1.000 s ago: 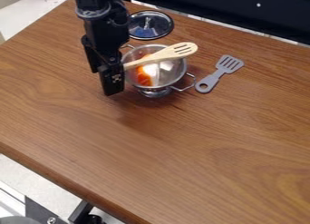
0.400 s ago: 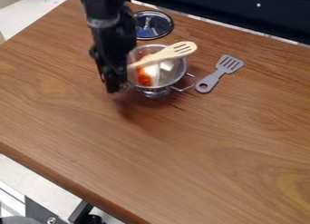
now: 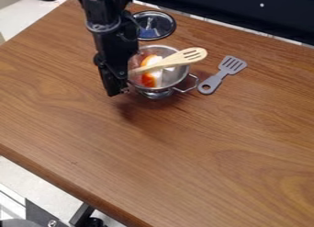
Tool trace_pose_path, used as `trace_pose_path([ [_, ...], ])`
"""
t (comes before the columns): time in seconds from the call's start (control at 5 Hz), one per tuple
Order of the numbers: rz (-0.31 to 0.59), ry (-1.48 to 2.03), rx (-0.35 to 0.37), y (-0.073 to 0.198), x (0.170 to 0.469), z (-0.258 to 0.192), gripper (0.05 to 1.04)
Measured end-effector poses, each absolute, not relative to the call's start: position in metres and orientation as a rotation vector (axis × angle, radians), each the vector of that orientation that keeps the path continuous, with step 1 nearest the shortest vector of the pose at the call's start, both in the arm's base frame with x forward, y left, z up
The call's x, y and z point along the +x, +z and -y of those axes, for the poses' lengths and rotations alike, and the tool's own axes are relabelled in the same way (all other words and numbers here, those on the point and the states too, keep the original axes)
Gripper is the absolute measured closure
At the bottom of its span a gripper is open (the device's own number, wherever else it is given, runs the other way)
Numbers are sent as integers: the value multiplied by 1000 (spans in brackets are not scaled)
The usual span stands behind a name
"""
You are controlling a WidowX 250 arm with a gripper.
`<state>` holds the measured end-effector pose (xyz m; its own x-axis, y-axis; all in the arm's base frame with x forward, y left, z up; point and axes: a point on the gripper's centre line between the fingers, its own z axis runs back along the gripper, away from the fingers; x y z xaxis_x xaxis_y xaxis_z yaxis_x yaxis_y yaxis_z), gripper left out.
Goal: Takes the wooden spoon and put it in the middle of the table
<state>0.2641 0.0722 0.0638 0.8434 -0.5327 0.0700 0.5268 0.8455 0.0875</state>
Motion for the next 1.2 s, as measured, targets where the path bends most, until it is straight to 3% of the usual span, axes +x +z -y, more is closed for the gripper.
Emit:
trace_pose_path([
  [0.2, 136, -530, 82, 87, 273, -76, 979],
  [0.4, 178, -467, 29, 115, 287, -77, 979],
  [0.8, 204, -260, -56, 143, 284, -45, 979],
  [1.0, 136, -153, -112, 136, 268, -19, 979],
  [1.2, 164, -136, -98, 130, 248, 6, 979],
])
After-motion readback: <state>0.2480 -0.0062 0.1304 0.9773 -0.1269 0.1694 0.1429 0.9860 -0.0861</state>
